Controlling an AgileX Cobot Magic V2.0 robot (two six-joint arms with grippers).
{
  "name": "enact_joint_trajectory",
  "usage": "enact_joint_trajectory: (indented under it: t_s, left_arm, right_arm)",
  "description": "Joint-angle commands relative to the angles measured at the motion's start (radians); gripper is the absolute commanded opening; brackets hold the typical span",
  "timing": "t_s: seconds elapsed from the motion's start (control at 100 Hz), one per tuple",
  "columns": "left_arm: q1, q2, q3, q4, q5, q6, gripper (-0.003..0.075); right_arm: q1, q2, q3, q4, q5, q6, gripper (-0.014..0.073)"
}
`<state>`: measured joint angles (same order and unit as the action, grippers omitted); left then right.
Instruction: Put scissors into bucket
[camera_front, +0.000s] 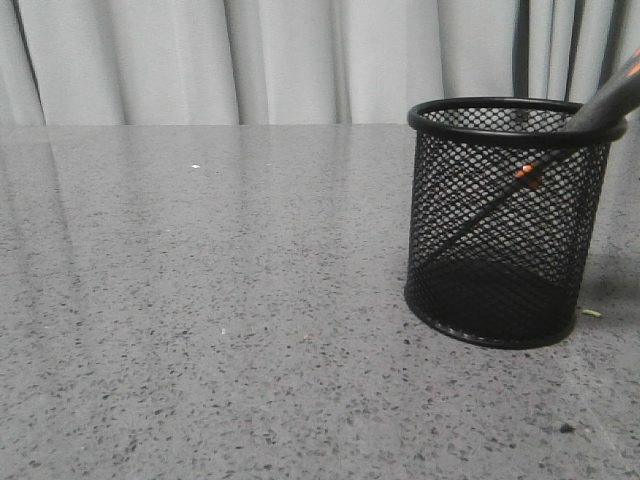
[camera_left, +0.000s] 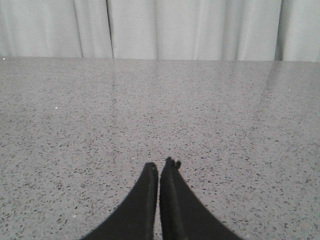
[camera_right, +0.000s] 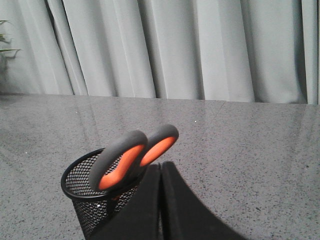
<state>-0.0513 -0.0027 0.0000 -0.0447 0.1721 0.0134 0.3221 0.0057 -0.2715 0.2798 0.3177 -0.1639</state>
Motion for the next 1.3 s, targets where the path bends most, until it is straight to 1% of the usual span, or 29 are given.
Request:
enact_joint_trajectory:
  t_s: [0.0, 0.11, 0.21, 0.24, 0.32, 0.41, 0.56, 0.68, 0.7, 0.72, 0.85, 1.29]
  left_arm:
    - [0.002, -0.027, 0.042, -0.002, -0.079, -0.002, -0.0019]
    - [0.002, -0.027, 0.042, -0.002, -0.079, -0.002, -0.0019]
    - [0.002, -0.027, 0.042, -0.002, -0.079, -0.002, -0.002]
    - [0.002, -0.027, 0.042, -0.002, -0.079, -0.002, -0.0019]
    - [0.002, -0.027, 0.042, -0.002, -0.079, -0.002, -0.0019]
    - [0.002, -0.027, 0.042, -0.002, -0.079, -0.002, -0.0019]
    - [0.002, -0.027, 0.042, -0.002, -0.079, -0.002, -0.0019]
    - [0.002, -0.027, 0.042, -0.002, -0.079, -0.002, -0.0019]
    - [0.002, -0.027, 0.042, -0.002, -0.079, -0.002, -0.0019]
    - [0.002, -0.027, 0.042, -0.002, -0.079, -0.002, -0.0019]
    - [0.002, -0.025, 0.042, -0.002, -0.079, -0.002, -0.0019]
    - [0.002, -0.025, 0.042, -0.002, -0.079, -0.002, -0.0019]
  right_arm:
    - [-0.005, 0.012, -0.024, 0.001, -0.084, -0.01, -0.0063]
    - [-0.005, 0.012, -0.024, -0.004, -0.084, -0.01, -0.0063]
    - [-0.005, 0.012, -0.009, -0.093, -0.074, -0.01, -0.0063]
    - [-0.005, 0.012, 0.003, -0.115, -0.089, -0.006, -0.0063]
    - [-0.023, 0.012, 0.051, -0.179, -0.186, 0.027, -0.0063]
    - [-0.077, 0.012, 0.119, -0.196, -0.25, 0.029, -0.0063]
    - [-0.212, 0.012, 0.222, -0.196, -0.28, 0.036, -0.0063]
    - [-0.276, -0.017, 0.293, -0.205, -0.323, 0.036, -0.0063]
    - [-0.281, -0.029, 0.293, -0.209, -0.295, 0.036, -0.0063]
    - [-0.283, -0.04, 0.291, -0.218, -0.266, 0.036, -0.0063]
    - [-0.294, -0.039, 0.291, -0.257, -0.247, 0.036, -0.0063]
    - [-0.294, -0.039, 0.291, -0.262, -0.235, 0.036, -0.0063]
